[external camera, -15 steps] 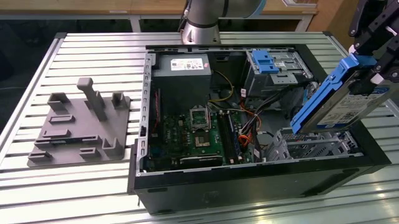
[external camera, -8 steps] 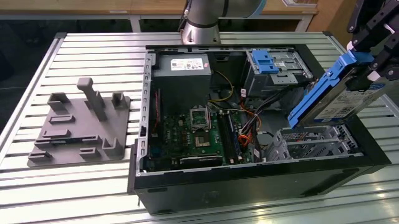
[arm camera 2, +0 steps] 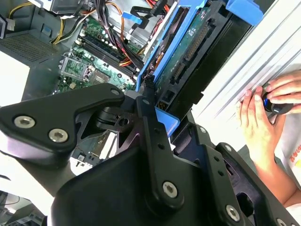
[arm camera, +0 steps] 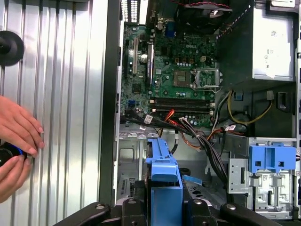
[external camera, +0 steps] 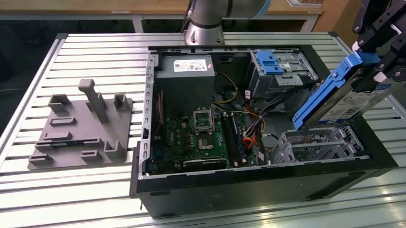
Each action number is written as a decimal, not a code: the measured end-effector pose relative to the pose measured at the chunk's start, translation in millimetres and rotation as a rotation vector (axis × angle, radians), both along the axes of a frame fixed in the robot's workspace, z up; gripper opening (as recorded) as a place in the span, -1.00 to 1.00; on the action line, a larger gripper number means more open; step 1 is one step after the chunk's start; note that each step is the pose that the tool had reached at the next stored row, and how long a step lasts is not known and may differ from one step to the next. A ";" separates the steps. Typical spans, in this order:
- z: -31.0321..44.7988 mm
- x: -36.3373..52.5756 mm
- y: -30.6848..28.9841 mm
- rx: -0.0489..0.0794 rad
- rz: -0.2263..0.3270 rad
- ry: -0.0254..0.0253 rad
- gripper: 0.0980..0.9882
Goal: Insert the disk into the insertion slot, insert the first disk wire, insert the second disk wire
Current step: 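Insert the disk into the insertion slot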
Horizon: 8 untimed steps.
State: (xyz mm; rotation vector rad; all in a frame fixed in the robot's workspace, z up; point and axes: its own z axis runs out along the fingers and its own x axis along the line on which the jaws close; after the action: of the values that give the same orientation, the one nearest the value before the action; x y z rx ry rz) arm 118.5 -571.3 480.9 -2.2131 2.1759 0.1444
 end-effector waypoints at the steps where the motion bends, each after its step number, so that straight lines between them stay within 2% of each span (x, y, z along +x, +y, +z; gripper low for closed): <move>1: 0.0 0.0 0.0 0.000 0.000 0.0000 -0.40; 8: -0.3 1.7 0.3 0.000 0.000 0.0000 -0.40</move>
State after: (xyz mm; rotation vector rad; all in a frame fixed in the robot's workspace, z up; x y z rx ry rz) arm 120.2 -571.1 480.7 -2.2131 2.1759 0.1445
